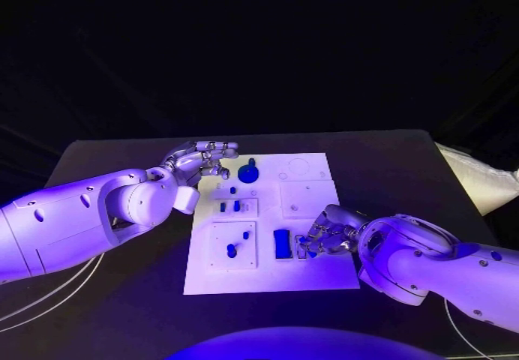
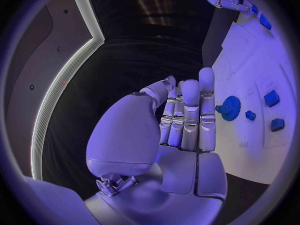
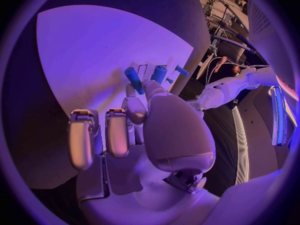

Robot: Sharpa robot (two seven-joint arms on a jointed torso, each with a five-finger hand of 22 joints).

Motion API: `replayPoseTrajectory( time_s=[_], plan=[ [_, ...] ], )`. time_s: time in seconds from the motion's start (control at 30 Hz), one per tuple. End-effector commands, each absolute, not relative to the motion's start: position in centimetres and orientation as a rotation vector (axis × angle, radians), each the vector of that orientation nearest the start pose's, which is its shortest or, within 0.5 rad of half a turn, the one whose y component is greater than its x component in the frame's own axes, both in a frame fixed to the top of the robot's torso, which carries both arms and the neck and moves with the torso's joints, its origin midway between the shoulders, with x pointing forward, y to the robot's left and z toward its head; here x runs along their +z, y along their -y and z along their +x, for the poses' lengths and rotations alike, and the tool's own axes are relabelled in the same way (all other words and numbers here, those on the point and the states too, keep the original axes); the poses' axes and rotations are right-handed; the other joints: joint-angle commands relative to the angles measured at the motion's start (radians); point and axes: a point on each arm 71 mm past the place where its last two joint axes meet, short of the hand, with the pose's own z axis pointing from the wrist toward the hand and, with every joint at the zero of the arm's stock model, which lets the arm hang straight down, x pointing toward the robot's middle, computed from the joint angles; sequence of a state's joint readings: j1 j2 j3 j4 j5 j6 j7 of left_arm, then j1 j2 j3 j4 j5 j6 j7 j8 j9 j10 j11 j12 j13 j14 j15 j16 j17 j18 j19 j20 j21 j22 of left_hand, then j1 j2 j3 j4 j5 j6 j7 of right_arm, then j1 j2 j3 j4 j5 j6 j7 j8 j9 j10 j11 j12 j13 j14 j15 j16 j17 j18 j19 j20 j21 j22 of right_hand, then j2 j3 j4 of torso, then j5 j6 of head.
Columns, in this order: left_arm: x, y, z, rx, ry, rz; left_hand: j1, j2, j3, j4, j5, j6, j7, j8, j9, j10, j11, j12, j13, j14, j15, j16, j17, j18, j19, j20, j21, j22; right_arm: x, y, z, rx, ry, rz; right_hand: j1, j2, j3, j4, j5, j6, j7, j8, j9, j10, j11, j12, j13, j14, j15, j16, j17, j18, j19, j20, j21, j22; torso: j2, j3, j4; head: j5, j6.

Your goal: Assemble the parts on the task board

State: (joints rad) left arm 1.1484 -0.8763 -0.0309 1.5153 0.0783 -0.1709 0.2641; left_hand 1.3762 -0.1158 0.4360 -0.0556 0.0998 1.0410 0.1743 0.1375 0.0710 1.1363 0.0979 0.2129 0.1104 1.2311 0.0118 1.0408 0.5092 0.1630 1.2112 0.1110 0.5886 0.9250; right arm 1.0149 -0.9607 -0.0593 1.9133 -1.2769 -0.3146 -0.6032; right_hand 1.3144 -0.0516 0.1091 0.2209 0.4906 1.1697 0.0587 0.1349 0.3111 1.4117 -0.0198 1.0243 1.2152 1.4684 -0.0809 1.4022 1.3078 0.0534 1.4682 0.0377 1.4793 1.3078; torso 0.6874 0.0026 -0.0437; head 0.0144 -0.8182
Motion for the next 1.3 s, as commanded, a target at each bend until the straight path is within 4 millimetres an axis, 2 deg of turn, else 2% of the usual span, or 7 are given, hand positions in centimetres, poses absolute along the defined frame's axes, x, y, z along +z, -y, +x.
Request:
replayPoseTrajectory(
  time_s=[0.03,0.17,0.67,0.93,1.07,1.3],
  plan=[
    [-20.83,-21.84,47.79,-1.604,-1.588,-1.295,0.001,0.007,-0.002,-0.001,0.005,-0.007,0.001,0.003,-0.002,-0.006,0.001,0.006,0.001,-0.007,0.000,-0.003,-0.001,0.019,-0.007,0.000,-0.004,-0.002,-25.23,17.31,36.58,0.533,-2.157,0.247,-0.016,-0.003,-0.001,0.006,-0.009,0.007,-0.002,0.003,0.002,0.009,0.000,0.004,0.002,0.063,-0.002,0.006,0.048,-0.016,0.011,-0.007,0.007,0.126,0.000,0.0005,-0.0002,0.000,-0.001],
    [-20.82,-21.85,47.78,-1.604,-1.588,-1.295,0.001,0.007,-0.002,-0.001,0.005,-0.007,0.001,0.003,-0.002,-0.006,0.001,0.006,0.001,-0.007,0.000,-0.003,-0.001,0.019,-0.007,0.000,-0.004,-0.002,-25.23,17.22,36.69,0.531,-2.148,0.247,-0.031,-0.003,-0.003,0.015,-0.021,0.011,-0.003,0.005,0.006,0.012,-0.001,0.009,0.007,0.063,-0.002,0.006,0.048,-0.017,0.011,-0.008,0.007,0.126,0.000,0.0001,-0.0003,0.001,-0.001],
    [-20.82,-21.86,47.74,-1.604,-1.592,-1.296,0.001,0.007,-0.002,-0.001,0.005,-0.007,0.001,0.003,-0.002,-0.006,0.001,0.006,0.001,-0.007,0.000,-0.003,-0.001,0.019,-0.007,0.000,-0.004,-0.002,-25.28,16.88,36.81,0.519,-2.144,0.199,-0.055,0.007,-0.005,0.031,-0.025,0.024,-0.009,0.015,0.015,0.028,-0.006,0.051,0.036,0.064,-0.006,0.010,0.054,-0.018,0.014,-0.010,0.009,0.130,0.000,0.0006,-0.0008,0.002,-0.001],
    [-20.82,-21.87,47.71,-1.605,-1.595,-1.296,0.001,0.007,-0.002,-0.001,0.005,-0.007,0.001,0.003,-0.002,-0.006,0.001,0.006,0.001,-0.007,0.000,-0.003,-0.001,0.019,-0.007,0.000,-0.004,-0.002,-25.18,16.83,36.95,0.512,-2.121,0.183,-0.076,0.015,-0.010,0.044,-0.053,0.027,-0.012,0.019,0.022,0.034,-0.008,0.066,0.049,0.064,-0.008,0.011,0.056,-0.018,0.015,-0.013,0.010,0.131,-0.001,0.0001,-0.0002,0.002,-0.001],
    [-20.83,-21.87,47.71,-1.605,-1.596,-1.297,0.001,0.007,-0.002,-0.001,0.005,-0.007,0.001,0.003,-0.002,-0.006,0.001,0.006,0.001,-0.007,0.000,-0.003,-0.001,0.019,-0.007,0.000,-0.004,-0.002,-25.12,16.77,36.98,0.511,-2.112,0.175,-0.099,0.017,-0.022,0.057,-0.087,0.028,-0.011,0.021,0.027,0.035,-0.007,0.067,0.052,0.064,-0.007,0.011,0.056,-0.018,0.015,-0.013,0.010,0.132,0.000,0.0004,-0.0001,0.002,0.000],
    [-20.83,-21.87,47.71,-1.605,-1.597,-1.297,0.001,0.007,-0.002,-0.001,0.005,-0.007,0.001,0.003,-0.002,-0.006,0.001,0.006,0.001,-0.007,0.000,-0.003,-0.001,0.019,-0.007,0.000,-0.004,-0.002,-25.10,16.71,36.95,0.509,-2.112,0.162,-0.135,0.017,-0.053,0.067,-0.091,0.029,-0.010,0.023,0.032,0.037,-0.006,0.071,0.058,0.064,-0.007,0.012,0.057,-0.018,0.016,-0.013,0.010,0.133,0.000,0.0004,-0.0010,0.003,-0.001]
  ],
)
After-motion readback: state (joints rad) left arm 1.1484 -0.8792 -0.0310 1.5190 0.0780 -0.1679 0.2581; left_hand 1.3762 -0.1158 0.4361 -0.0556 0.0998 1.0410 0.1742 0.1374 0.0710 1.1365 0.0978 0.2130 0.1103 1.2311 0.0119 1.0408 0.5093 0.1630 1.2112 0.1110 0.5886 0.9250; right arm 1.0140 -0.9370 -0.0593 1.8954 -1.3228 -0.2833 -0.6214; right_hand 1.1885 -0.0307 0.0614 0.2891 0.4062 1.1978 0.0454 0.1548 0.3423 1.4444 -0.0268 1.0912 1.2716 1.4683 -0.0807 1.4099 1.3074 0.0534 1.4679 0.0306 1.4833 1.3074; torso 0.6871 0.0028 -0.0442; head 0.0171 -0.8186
